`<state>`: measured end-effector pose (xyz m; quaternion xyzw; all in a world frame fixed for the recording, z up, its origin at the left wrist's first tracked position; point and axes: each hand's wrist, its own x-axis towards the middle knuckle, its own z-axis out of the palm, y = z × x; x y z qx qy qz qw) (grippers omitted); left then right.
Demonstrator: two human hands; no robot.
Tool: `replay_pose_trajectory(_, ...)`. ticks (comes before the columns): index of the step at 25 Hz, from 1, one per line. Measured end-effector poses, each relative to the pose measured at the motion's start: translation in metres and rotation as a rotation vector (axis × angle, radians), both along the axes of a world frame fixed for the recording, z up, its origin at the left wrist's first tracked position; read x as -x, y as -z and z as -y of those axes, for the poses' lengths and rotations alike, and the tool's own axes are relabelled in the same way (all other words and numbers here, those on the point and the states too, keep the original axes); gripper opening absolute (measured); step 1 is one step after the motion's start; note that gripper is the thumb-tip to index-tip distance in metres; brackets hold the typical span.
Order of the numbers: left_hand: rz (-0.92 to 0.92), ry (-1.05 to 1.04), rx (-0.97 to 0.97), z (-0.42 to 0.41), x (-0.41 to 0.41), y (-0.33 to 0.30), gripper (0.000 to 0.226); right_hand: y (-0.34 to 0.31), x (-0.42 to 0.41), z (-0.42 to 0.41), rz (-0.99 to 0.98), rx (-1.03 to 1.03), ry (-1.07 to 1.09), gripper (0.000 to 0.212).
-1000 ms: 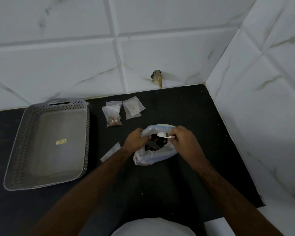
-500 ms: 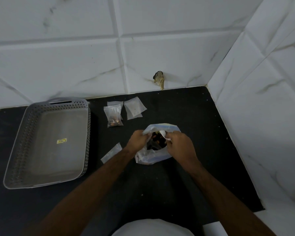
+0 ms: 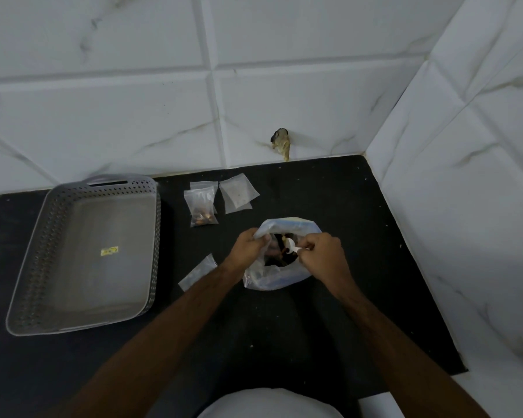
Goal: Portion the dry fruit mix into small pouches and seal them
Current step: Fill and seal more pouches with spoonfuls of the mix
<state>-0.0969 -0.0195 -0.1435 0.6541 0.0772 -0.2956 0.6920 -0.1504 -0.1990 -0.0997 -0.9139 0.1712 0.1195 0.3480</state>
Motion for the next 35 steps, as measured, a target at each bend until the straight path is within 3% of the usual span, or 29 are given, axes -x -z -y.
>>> replay_pose_trajectory(3, 0.0, 0.066, -0.052, -0.001, -0.001, 0.001, 0.02, 0.001, -0.001, -0.001, -0.019, -0.075, 0.103, 0.019)
replay_pose_trajectory(8, -0.04, 0.025, -0.065, 0.003, -0.003, -0.006, 0.019, 0.0, 0.006, -0.005, 0.079, 0.154, -0.036, 0.008)
replay_pose_trajectory(13, -0.124, 0.065, 0.033, 0.002, -0.002, -0.004, 0.029, 0.009, 0.001, -0.013, 0.083, -0.004, 0.094, 0.012)
replay_pose_trajectory(17, -0.179, 0.084, 0.09, -0.004, -0.004, -0.007, 0.027, 0.004, -0.005, -0.002, -0.034, -0.247, 0.279, 0.016)
replay_pose_trajectory(22, -0.172, 0.013, 0.169, -0.006, -0.006, 0.0, 0.034, -0.001, 0.006, -0.006, 0.04, 0.113, -0.019, 0.019)
replay_pose_trajectory(24, -0.149, 0.002, 0.1, -0.002, -0.006, 0.002, 0.033, -0.002, 0.001, -0.002, -0.052, -0.042, 0.052, 0.02)
replay_pose_trajectory(27, -0.116, 0.076, 0.04, 0.0, -0.003, 0.005, 0.033, -0.005, -0.009, 0.002, -0.16, -0.43, 0.357, 0.022)
replay_pose_trajectory(31, -0.061, 0.13, -0.012, -0.001, 0.002, 0.003, 0.029, -0.003, -0.008, -0.004, -0.16, -0.587, 0.455, 0.024)
replay_pose_trajectory(33, -0.05, 0.104, -0.019, -0.003, 0.002, 0.003, 0.029, -0.001, -0.006, -0.005, -0.13, -0.463, 0.352, 0.025)
replay_pose_trajectory(35, -0.045, 0.068, -0.018, -0.003, 0.001, 0.001, 0.031, -0.001, -0.001, -0.002, -0.021, -0.166, 0.156, 0.026)
